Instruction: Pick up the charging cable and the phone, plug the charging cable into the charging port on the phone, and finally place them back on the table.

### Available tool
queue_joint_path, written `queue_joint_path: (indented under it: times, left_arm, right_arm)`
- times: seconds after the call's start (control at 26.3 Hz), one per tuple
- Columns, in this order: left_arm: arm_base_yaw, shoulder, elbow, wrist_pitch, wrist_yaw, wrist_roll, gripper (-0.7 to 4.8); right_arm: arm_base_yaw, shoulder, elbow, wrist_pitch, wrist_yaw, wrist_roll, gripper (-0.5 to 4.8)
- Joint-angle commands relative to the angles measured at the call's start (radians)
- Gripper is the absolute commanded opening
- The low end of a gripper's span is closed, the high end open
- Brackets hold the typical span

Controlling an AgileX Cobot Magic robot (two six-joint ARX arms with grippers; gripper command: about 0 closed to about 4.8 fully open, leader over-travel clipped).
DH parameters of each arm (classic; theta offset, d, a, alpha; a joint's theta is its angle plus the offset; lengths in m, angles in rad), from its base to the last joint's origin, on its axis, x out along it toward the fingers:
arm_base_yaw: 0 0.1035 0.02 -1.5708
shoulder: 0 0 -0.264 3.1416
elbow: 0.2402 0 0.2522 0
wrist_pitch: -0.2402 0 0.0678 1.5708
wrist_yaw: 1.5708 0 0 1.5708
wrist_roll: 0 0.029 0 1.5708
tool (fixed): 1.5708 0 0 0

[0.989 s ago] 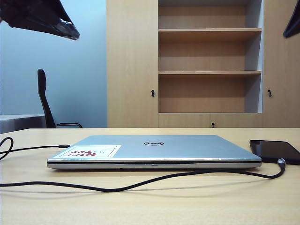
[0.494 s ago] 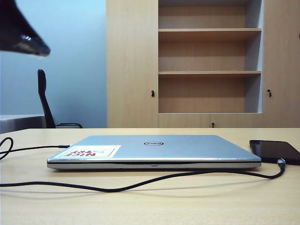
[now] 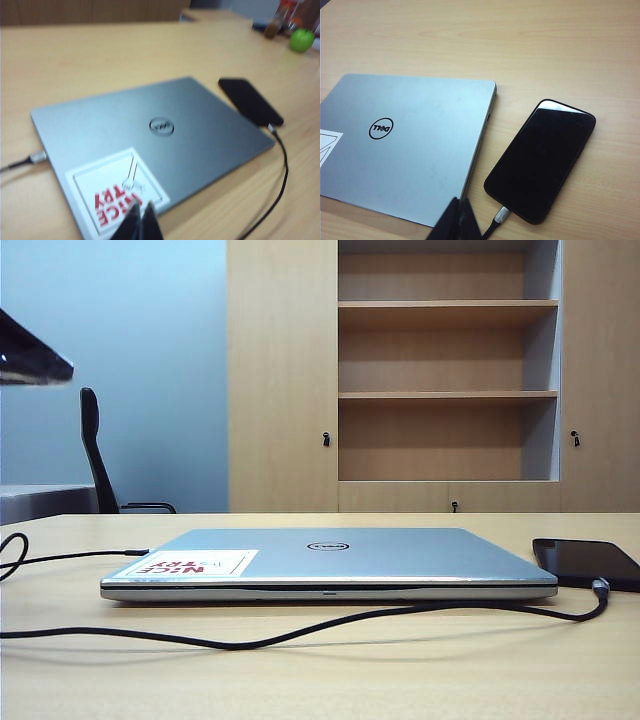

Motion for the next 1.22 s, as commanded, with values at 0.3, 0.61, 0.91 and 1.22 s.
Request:
queue_joint_path:
  times: [0.3,0.61,0.91,1.22]
  left_arm:
    - [0.003,-0.029,-0.035,0.128,0.003,0.009,-0.06]
    - [0.168,-0.166,-0.035,0.087,0.003,0.008,-0.06]
    - [0.375,-0.321,-0.055,0.023,0.003,0.008,-0.06]
    - [0.541,-0.362,-0.127,0.023,0.003,0.008,-0.06]
  right_arm:
    - [0.0,-0.003,0.005,0.014,-0.001,0.0,-0.05]
    - [0.0,-0.003,0.005,0.014,-0.001,0.0,-0.05]
    - [0.0,-0.003,0.005,0.014,-0.001,0.0,-0.05]
    - [0.0,-0.003,0.005,0.014,-0.001,0.0,-0.05]
